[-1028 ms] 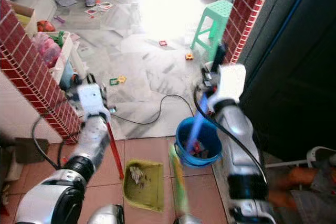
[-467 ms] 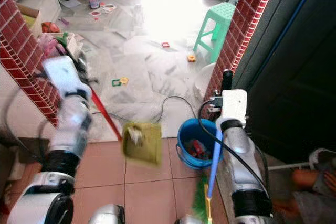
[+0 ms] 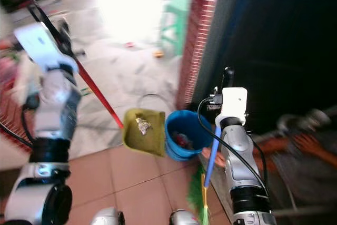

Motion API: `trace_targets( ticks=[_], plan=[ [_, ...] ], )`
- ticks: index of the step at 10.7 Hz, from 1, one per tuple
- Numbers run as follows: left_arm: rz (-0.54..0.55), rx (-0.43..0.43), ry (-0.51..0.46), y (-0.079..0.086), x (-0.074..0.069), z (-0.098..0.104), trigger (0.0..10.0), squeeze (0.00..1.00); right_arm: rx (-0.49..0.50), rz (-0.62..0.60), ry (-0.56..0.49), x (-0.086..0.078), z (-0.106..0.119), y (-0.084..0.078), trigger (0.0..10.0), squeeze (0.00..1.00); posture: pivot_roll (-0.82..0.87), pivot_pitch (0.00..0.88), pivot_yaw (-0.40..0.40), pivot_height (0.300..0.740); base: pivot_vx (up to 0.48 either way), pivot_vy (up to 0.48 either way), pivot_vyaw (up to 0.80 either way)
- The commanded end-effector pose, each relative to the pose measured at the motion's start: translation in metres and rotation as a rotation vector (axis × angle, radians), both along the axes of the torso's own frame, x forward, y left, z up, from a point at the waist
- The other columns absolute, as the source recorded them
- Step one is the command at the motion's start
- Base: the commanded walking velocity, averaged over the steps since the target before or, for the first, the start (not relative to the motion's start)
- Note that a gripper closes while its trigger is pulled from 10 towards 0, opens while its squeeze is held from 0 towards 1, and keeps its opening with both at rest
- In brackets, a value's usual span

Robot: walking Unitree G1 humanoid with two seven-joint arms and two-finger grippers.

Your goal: Sweep floor

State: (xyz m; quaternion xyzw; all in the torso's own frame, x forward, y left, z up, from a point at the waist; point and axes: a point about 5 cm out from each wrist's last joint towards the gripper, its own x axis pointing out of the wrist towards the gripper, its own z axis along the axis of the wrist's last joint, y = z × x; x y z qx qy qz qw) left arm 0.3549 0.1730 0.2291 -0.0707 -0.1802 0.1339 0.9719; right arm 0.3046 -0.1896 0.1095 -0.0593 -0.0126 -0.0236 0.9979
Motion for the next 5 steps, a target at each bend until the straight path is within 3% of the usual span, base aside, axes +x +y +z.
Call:
trace_targets(
  ticks=[1,5],
  plan=[
    [-0.009,-0.032,-0.094,0.001,-0.002,0.025,10.0,0.00,-0.013,0.000,0.039,0.000,-0.007,0.000,10.0,0.00,-0.06,0.000,0.007,0.740,0.000,0.000,0.00],
    [0.045,-0.001,-0.045,0.013,-0.003,0.017,10.0,0.00,-0.014,0.018,0.046,0.000,-0.010,0.000,10.0,0.00,-0.06,0.000,0.002,0.740,0.000,0.000,0.00]
  ],
)
